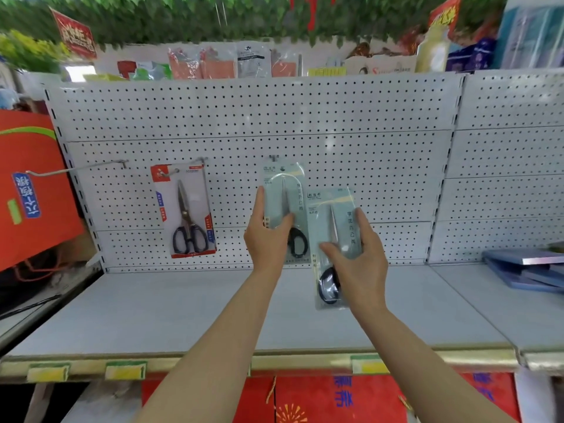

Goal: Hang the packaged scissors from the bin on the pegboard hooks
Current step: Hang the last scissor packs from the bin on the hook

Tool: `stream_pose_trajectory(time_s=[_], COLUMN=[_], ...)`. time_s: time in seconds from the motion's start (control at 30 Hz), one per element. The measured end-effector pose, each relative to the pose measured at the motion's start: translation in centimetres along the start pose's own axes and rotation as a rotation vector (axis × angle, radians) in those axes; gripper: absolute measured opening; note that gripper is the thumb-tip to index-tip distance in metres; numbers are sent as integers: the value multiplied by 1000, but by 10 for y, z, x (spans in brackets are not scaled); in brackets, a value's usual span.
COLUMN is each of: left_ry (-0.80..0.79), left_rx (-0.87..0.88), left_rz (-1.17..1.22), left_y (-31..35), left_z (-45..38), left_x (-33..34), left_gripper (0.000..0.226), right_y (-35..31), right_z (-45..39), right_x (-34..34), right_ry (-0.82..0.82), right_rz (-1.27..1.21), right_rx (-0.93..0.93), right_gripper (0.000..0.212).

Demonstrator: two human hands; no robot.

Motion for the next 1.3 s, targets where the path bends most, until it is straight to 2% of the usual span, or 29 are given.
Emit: stream_pose_trajectory(time_s=[0.3,0.57,0.67,0.73,0.83,0.97,1.3], left_ry=[4,-74,0,11,-133,-321,-397], left_rx=[23,109,136,232,396,483,429], left_rz=[-120,-330,-313,-246,-263,-493,-666], left_y=[-19,-31,-22,-1,34,48,21], left_z=[-1,-7,-18,-31,-50,-64,-83], left_x=[7,0,-16,-23,-15,4,19], left_gripper=[82,75,62,56,59,66,70], right_y=[0,-2,-5,-10,-17,-18,-3], right_z=[-7,-11,-16,-21,-31,-41,-59], right_x=[2,28,45,58,80,102,123], right_ry=[-15,-51,-63,-69,-64,-35,6], right_rz=[10,29,17,9,-7,-28,72], right_rx=[-10,-9,0,-7,-30,-17,21], right_gripper=[81,81,81,81,81,77,78])
Point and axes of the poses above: each hand's wrist, its own z-axis away from the middle knuckle, its own x-axis out of the palm, y = z × x, the point moved 8 cm from there along -z, towards the middle knuckle, and after that the axes turned 13 degrees about x, right-handed, at the moved point
